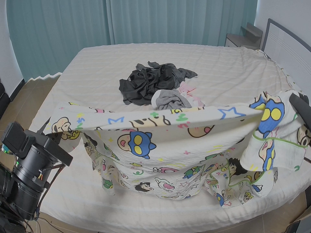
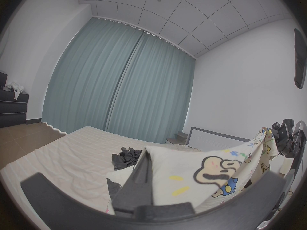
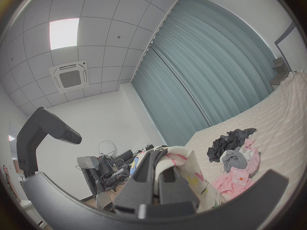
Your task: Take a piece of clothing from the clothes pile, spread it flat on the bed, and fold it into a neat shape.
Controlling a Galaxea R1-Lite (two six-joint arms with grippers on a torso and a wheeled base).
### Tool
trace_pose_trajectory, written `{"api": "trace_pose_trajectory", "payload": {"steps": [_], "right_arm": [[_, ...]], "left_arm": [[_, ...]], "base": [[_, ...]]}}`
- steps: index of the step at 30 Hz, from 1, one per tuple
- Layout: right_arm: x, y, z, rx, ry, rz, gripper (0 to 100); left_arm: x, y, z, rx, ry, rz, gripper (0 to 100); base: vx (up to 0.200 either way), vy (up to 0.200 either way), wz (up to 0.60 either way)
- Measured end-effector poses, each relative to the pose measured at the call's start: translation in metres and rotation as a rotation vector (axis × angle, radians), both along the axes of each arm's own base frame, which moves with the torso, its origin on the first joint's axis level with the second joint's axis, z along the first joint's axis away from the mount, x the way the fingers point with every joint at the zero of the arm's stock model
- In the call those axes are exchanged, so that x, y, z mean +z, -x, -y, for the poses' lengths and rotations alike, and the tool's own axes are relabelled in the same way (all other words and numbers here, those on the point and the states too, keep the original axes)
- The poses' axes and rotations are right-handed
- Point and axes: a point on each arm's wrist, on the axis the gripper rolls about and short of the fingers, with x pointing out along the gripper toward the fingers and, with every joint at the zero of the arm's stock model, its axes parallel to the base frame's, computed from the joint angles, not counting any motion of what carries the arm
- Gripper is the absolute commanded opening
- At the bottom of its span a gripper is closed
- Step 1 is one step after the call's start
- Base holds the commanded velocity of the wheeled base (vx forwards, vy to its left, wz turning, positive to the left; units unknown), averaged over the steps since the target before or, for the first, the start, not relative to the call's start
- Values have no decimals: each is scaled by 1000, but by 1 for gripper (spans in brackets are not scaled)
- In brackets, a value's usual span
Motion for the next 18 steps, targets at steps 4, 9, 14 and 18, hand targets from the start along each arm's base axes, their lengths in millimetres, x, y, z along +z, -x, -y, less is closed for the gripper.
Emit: {"api": "trace_pose_trajectory", "payload": {"steps": [4,9,14,18], "right_arm": [[0,0,0,0,0,-1,0],[0,0,0,0,1,-2,0],[0,0,0,0,1,-2,0],[0,0,0,0,1,-2,0]], "left_arm": [[0,0,0,0,-2,-1,0],[-1,0,0,0,-2,-2,0],[-1,0,0,-1,-3,-3,0],[-1,0,0,-1,-3,-4,0]], "base": [[0,-200,0],[0,-200,0],[0,-200,0],[0,-200,0]]}}
